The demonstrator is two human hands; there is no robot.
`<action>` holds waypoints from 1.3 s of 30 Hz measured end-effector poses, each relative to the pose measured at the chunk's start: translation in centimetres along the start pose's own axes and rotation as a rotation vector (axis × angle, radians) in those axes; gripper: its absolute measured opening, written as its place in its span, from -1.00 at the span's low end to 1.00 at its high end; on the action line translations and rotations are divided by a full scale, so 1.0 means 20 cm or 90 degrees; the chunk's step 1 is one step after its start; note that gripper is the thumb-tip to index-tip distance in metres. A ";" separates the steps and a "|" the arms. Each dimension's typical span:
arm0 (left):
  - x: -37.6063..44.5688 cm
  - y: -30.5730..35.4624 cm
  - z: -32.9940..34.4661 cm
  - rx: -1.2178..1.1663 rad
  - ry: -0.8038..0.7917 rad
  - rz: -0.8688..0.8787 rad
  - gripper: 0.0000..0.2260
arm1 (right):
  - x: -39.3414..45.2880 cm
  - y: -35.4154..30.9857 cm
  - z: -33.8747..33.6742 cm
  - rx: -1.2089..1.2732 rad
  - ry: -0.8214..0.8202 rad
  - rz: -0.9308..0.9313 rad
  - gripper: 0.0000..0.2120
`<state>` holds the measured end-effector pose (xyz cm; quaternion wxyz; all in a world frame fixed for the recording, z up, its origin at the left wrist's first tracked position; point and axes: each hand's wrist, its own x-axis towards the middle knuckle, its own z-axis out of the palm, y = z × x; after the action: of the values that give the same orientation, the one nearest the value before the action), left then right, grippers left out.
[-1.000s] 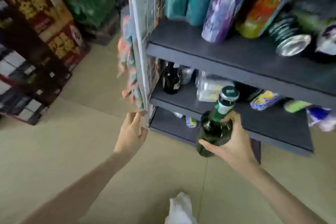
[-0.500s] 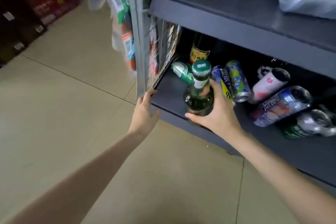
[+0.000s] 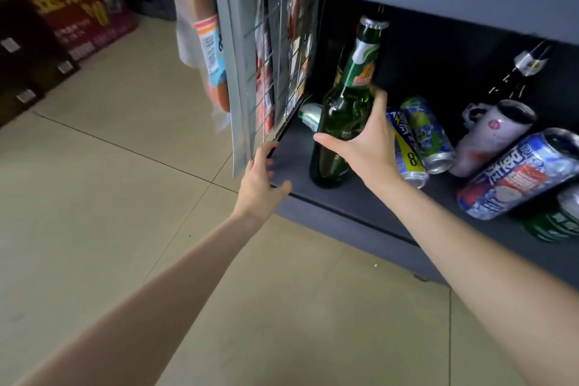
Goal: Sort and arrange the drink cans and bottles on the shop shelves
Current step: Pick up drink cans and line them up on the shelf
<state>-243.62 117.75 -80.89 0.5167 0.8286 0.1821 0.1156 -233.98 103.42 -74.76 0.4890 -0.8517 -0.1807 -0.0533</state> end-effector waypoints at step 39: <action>-0.38 1.00 1.53 0.082 -0.304 0.301 -0.25 | -0.72 0.83 -1.68 -0.146 0.495 0.202 -0.14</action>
<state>-235.32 81.57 -76.35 0.4503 0.8824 -0.1344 0.0231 -238.44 63.54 -74.73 0.4252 -0.8341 0.1573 -0.3143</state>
